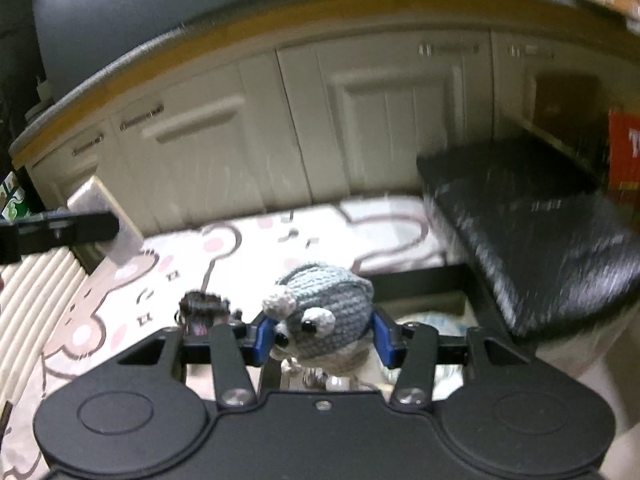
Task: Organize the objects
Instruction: 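Lift and carry the carton in the left tool while the right tool carries the mouse to the box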
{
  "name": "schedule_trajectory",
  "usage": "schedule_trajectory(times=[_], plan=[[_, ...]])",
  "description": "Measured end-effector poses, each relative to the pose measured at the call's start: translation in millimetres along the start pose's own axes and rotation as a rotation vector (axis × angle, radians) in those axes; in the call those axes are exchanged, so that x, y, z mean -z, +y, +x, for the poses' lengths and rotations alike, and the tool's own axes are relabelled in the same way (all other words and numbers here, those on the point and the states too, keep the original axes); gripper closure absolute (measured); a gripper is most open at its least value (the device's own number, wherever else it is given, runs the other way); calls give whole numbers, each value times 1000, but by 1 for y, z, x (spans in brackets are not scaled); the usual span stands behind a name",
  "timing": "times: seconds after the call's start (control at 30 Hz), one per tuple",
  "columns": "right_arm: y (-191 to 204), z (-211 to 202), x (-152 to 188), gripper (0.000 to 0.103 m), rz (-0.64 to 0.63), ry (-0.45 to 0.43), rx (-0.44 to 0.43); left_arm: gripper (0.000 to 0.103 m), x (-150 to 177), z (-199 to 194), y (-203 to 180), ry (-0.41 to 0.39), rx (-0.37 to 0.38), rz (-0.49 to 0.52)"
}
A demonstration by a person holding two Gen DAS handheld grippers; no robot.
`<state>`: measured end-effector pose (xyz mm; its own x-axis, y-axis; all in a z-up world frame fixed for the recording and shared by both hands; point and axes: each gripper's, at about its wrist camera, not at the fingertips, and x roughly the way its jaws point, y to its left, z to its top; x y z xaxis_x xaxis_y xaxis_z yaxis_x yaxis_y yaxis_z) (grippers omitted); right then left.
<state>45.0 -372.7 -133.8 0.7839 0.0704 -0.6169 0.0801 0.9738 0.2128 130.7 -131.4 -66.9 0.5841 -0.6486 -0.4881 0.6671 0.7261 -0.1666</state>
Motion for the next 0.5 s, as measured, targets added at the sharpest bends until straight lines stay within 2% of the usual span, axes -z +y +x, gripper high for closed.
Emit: schedule_trajectory(times=[0.17, 0.4, 0.5], plan=[[-4, 17, 14, 52, -6, 90, -28, 30, -2, 16, -10, 27, 44, 6], [-5, 38, 28, 52, -2, 152, -57, 30, -5, 43, -23, 67, 106, 13], [-7, 45, 34, 48, 15, 179, -75, 30, -6, 56, -28, 88, 127, 4]])
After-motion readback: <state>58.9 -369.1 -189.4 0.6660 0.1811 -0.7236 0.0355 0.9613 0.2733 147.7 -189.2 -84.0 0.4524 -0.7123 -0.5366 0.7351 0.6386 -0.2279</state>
